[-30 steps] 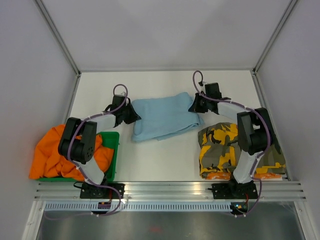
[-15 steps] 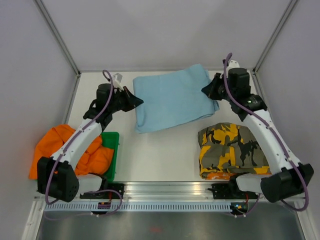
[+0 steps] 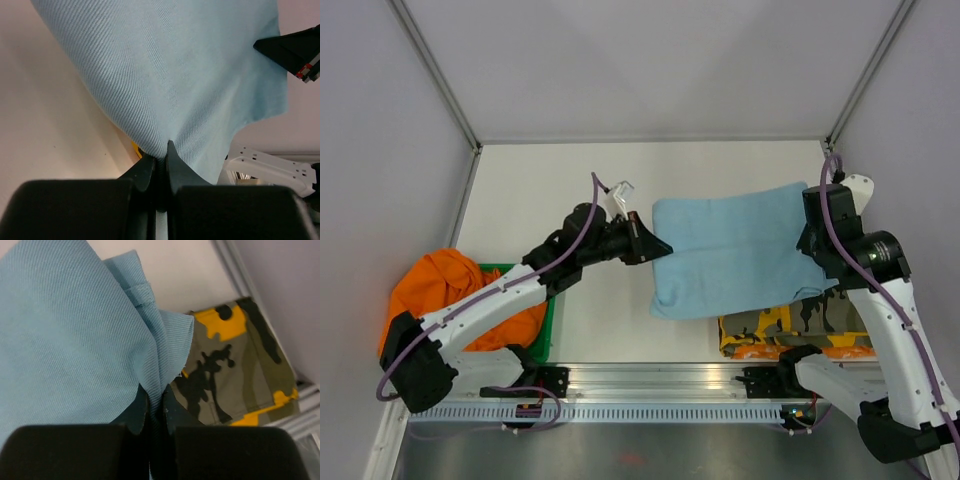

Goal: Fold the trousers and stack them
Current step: Neatly place the folded trousers to the corner

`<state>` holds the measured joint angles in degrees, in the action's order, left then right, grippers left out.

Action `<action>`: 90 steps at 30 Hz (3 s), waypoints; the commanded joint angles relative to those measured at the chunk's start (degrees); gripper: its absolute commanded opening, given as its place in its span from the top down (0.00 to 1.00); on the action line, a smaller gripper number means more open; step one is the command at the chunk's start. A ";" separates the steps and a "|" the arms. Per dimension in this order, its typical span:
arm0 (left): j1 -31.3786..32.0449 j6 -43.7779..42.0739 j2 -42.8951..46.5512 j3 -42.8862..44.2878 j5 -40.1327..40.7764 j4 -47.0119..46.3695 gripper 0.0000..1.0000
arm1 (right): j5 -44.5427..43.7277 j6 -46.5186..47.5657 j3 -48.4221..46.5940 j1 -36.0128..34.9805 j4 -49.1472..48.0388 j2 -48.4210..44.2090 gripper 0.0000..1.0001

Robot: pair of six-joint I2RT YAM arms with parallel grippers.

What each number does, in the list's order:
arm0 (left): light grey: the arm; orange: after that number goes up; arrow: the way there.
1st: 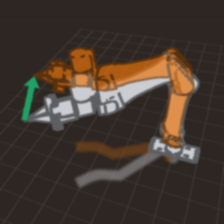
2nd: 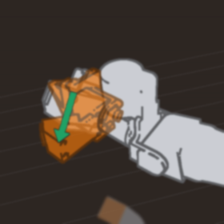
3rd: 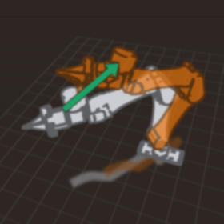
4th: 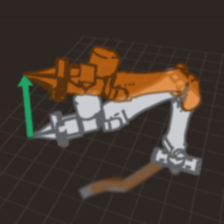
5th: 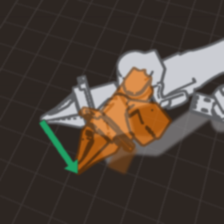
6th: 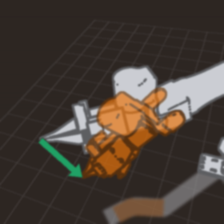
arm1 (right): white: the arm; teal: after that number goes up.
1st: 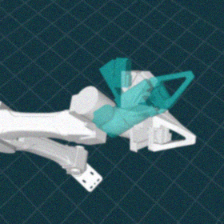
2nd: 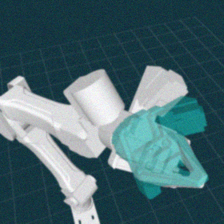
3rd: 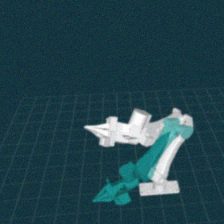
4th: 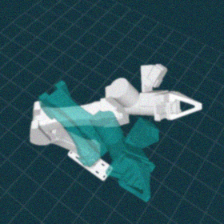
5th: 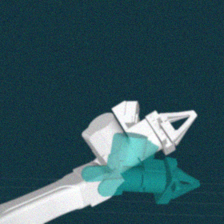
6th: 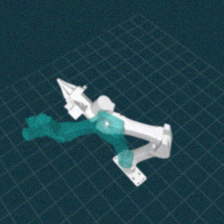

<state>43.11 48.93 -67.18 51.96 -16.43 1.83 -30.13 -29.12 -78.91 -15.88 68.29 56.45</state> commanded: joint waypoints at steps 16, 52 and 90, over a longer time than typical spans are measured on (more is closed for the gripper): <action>15.33 5.83 -20.00 6.12 9.22 -7.89 0.98 | -13.63 16.37 11.50 32.05 -9.84 5.96 1.00; 18.41 2.07 -36.62 11.84 6.68 -6.84 0.61 | -32.01 31.07 19.87 35.83 -24.71 0.68 0.02; -43.02 -34.33 -6.59 33.74 7.44 35.36 0.00 | 57.10 10.50 -7.40 9.64 -48.59 20.55 0.02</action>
<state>-0.51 22.48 -78.83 83.15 -12.88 32.67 23.66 -19.16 -84.20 -5.65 23.05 77.19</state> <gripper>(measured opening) 0.994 0.979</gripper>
